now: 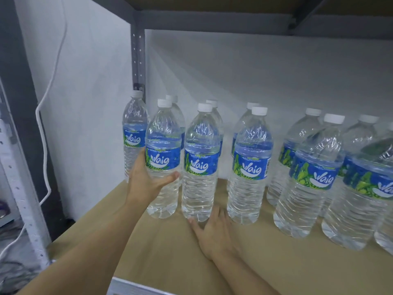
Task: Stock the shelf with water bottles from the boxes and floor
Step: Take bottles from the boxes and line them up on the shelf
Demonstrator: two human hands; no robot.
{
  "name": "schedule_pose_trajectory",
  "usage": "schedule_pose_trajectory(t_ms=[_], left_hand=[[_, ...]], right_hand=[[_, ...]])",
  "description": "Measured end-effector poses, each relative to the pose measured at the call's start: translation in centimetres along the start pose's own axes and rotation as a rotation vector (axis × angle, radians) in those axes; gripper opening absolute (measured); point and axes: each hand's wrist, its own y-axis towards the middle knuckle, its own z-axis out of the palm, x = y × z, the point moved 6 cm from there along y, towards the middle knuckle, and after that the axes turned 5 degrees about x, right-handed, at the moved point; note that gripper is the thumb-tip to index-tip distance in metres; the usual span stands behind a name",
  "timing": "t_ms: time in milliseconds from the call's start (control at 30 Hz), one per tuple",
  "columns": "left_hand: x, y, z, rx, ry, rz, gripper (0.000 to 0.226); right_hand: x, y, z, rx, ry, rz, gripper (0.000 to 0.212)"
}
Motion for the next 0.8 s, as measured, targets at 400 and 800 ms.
schedule_pose_trajectory(t_ms=[400, 800], left_hand=[[1.6, 1.4, 1.1, 0.162, 0.047, -0.086, 0.111], [2.2, 1.9, 1.6, 0.242, -0.063, -0.176, 0.103]], right_hand=[[0.1, -0.2, -0.5, 0.013, 0.009, 0.02, 0.072], [0.5, -0.4, -0.8, -0.007, 0.004, 0.008, 0.068]])
